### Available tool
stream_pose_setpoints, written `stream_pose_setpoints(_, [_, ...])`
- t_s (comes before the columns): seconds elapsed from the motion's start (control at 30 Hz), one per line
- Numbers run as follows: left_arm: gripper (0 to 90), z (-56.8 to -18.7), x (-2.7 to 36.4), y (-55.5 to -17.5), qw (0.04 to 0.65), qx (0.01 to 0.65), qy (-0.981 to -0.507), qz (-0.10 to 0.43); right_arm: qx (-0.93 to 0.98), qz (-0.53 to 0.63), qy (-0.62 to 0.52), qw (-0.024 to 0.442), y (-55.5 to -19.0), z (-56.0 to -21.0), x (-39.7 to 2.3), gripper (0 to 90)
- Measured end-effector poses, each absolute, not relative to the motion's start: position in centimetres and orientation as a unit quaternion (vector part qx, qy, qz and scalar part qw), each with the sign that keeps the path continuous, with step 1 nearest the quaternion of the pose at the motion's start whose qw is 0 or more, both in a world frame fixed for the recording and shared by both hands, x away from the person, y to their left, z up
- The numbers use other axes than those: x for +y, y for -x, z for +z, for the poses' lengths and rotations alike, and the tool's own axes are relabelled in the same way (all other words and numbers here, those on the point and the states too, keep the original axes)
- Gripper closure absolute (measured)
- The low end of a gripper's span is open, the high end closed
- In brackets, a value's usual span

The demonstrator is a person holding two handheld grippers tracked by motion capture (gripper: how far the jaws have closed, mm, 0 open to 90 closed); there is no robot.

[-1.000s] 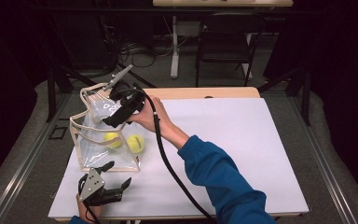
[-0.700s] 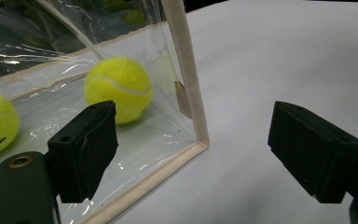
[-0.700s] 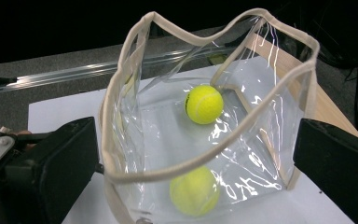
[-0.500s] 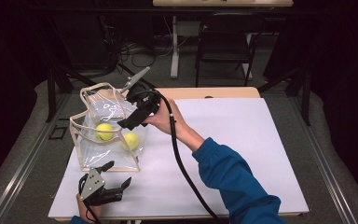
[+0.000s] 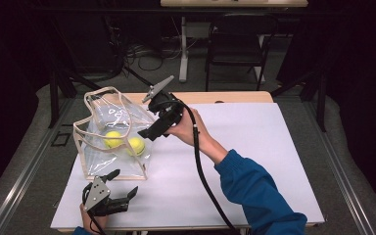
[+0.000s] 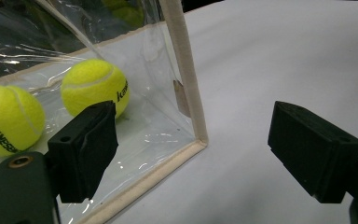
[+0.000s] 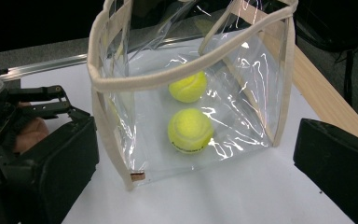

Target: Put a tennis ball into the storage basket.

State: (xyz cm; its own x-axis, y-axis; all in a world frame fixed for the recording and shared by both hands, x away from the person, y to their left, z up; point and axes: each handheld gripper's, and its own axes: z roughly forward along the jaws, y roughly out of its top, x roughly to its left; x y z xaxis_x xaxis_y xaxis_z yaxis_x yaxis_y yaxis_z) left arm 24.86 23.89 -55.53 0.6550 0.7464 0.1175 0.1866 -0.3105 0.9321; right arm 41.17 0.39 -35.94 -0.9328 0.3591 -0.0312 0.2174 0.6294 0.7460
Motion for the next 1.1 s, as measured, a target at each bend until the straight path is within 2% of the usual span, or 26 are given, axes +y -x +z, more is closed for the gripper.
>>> stream_pose_setpoints(1.1, [15.9, -55.6, 23.7, -24.8, 0.5, 0.308, -0.761, 0.278, 0.898, 0.385, -0.186, 0.102, -38.9, -39.9, -7.5, 0.0])
